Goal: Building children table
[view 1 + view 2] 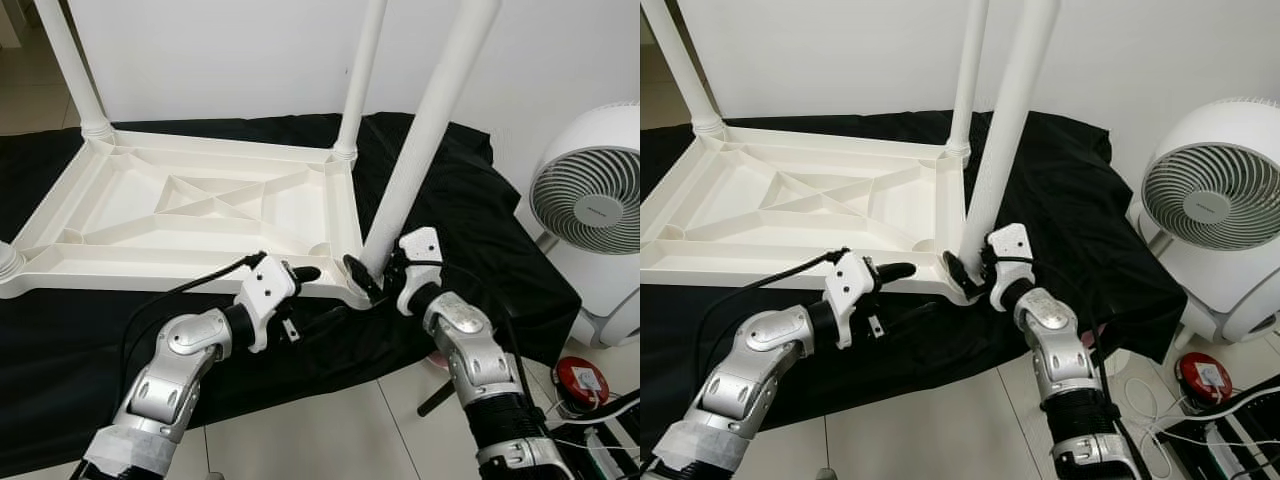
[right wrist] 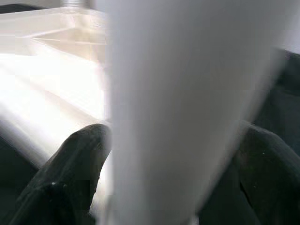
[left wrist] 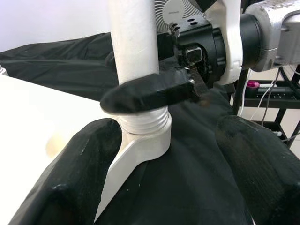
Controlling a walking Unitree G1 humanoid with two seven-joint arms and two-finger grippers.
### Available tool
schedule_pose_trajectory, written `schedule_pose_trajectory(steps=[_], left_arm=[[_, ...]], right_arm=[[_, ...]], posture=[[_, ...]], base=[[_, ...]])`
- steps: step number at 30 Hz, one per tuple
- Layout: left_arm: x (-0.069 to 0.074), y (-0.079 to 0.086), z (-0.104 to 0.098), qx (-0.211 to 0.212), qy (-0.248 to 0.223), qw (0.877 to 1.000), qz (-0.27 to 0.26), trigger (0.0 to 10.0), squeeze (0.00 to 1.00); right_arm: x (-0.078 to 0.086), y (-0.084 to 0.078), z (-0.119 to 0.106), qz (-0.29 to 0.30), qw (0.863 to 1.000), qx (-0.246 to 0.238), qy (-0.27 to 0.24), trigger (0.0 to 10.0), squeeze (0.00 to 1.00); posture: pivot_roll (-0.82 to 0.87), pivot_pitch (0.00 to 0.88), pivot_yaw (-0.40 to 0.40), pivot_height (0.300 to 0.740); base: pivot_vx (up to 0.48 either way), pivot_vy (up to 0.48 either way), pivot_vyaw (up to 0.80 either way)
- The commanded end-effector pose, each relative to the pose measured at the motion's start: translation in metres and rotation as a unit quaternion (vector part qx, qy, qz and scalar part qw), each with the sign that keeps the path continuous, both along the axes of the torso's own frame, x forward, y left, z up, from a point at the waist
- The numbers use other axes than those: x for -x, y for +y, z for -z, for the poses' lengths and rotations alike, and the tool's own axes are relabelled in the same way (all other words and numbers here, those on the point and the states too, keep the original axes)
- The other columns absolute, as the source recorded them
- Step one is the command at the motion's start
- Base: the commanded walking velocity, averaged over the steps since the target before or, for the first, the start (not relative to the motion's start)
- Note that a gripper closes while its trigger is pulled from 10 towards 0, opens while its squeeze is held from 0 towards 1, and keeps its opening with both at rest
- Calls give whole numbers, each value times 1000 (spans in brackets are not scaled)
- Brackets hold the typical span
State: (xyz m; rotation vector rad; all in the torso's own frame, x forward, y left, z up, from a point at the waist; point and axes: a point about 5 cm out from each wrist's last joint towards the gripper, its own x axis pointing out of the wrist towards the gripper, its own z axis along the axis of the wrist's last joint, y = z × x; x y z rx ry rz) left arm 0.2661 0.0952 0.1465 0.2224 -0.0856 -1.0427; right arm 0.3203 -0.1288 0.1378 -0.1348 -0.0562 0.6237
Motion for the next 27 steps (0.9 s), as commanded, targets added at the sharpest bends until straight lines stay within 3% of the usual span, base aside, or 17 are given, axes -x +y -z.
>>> schedule_pose_trajectory(steps=[1,5,11,12,13,14,27], left_arm=[[-2,0,-5,6,-10,1000,-25,10000,0],[-2,2,-5,4,-9,1000,-24,10000,0],[-1,1,-6,5,-8,1000,-21,10000,0],[0,1,-6,4,-8,1000,-20,10000,0],[0,1,-6,4,-8,1000,-20,10000,0],[-1,1,-6,4,-9,1000,-20,10000,0],[-1,2,-7,6,-10,1000,-27,10000,0]], right_arm=[[-2,-1,-1,-40,999,7,-1,10000,0],[-9,-4,-2,-93,995,21,3,10000,0],[-15,3,4,-126,992,29,17,10000,0],[-17,5,5,-125,991,32,19,9529,0],[-18,8,7,-130,991,30,23,3529,0],[-19,9,8,-132,991,26,24,0,0],[-20,8,12,-125,992,5,20,0,0]], posture=[[0,0,-69,740],[3,0,-69,740],[10,0,-61,740],[11,0,-63,740],[15,0,-65,740],[15,0,-65,740],[28,0,-75,740]], base=[[0,0,0],[0,0,0],[0,0,0],[0,0,0],[0,0,0],[0,0,0],[0,0,0]])
